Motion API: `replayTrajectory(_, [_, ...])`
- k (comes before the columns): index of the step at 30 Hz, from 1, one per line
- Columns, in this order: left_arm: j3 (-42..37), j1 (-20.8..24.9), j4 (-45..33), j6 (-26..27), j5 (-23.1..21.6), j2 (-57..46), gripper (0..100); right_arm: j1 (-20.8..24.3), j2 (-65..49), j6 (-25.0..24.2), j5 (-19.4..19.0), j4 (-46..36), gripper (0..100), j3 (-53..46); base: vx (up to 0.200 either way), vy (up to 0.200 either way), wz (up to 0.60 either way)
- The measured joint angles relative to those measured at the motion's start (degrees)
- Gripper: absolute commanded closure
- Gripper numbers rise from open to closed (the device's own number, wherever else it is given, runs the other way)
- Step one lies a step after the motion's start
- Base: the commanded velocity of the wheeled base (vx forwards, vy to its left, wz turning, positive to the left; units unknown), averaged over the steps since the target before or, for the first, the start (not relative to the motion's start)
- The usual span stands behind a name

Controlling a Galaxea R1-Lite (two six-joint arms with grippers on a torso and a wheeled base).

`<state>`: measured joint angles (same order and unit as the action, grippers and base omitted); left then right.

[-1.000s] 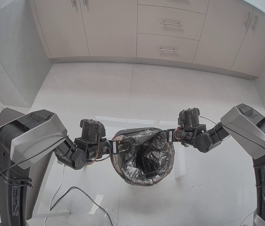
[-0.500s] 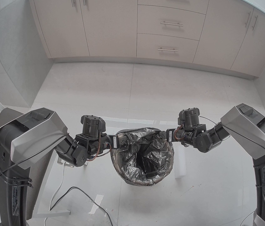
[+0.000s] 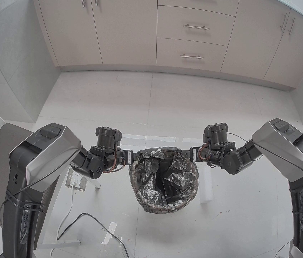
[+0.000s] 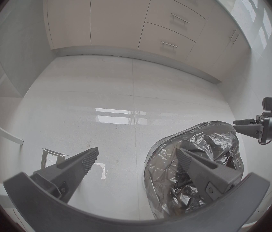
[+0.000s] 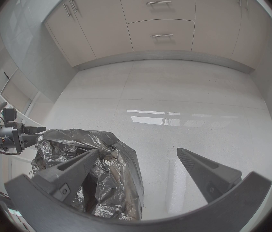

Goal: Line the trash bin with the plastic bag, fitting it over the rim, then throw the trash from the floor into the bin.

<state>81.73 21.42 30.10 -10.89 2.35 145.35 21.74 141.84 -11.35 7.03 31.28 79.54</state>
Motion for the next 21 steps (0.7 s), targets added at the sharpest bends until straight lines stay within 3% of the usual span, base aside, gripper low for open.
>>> replayTrajectory(21, [1.45,-0.91,-1.96,-1.12,0.07,2.34,0,0.06,-0.52,-0.17,-0.01,-0.02,0,-0.44,0.0,0.0,0.0])
